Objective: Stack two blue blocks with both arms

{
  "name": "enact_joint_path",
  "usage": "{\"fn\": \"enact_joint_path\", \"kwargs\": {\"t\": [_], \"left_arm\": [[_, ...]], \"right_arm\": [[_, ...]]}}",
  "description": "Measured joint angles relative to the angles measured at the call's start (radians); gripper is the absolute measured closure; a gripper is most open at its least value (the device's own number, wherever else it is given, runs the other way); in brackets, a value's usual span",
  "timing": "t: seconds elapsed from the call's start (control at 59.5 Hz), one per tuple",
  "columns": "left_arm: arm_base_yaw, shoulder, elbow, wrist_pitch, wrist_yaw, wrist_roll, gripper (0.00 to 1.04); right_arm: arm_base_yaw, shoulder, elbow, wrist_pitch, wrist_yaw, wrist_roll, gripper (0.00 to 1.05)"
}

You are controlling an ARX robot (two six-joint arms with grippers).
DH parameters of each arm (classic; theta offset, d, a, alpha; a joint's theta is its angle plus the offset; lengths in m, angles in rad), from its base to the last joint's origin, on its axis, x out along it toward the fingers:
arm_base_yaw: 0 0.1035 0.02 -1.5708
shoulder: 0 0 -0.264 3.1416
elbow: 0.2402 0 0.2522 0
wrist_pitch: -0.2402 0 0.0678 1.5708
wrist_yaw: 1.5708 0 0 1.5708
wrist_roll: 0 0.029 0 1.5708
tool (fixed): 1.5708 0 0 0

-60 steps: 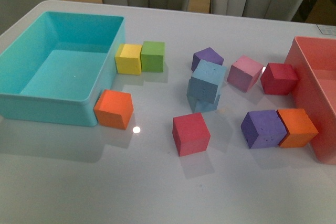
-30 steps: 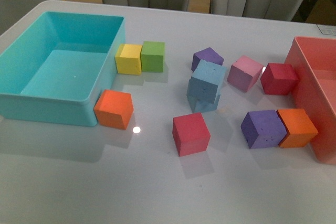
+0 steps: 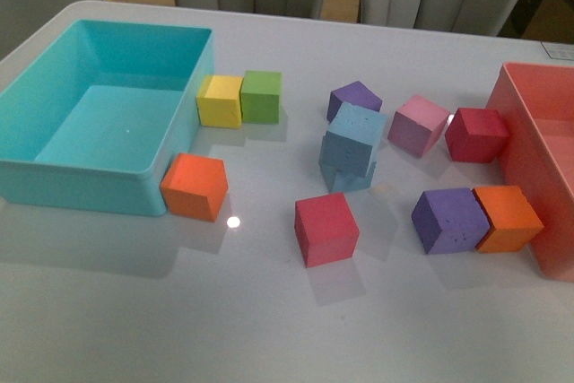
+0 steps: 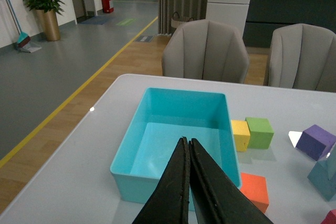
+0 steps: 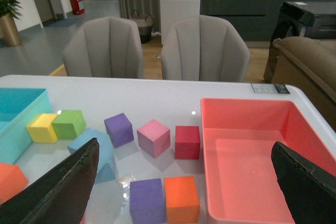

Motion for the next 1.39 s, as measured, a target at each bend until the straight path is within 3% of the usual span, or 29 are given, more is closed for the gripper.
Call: {"fn": "enact_joint_path", "kwargs": {"t": [0.369, 0.47, 0.924, 1.394], "left_arm": [[0.000, -0.106, 0.000, -0.107, 0.000, 0.000, 1.03], [0.000, -0.242, 0.000, -0.269, 0.000, 0.000, 1.03], [0.000, -0.275, 0.000, -0.281, 0.000, 0.000, 1.03], [0.000, -0.275, 0.000, -0.281, 0.000, 0.000, 0.12]], "right_arm": [[0.000, 0.000, 0.000, 0.000, 0.000, 0.000, 0.09], [0.000, 0.000, 0.000, 0.000, 0.000, 0.000, 0.09], [0.000, 0.000, 0.000, 0.000, 0.000, 0.000, 0.09], [0.000, 0.000, 0.000, 0.000, 0.000, 0.000, 0.09]]}}
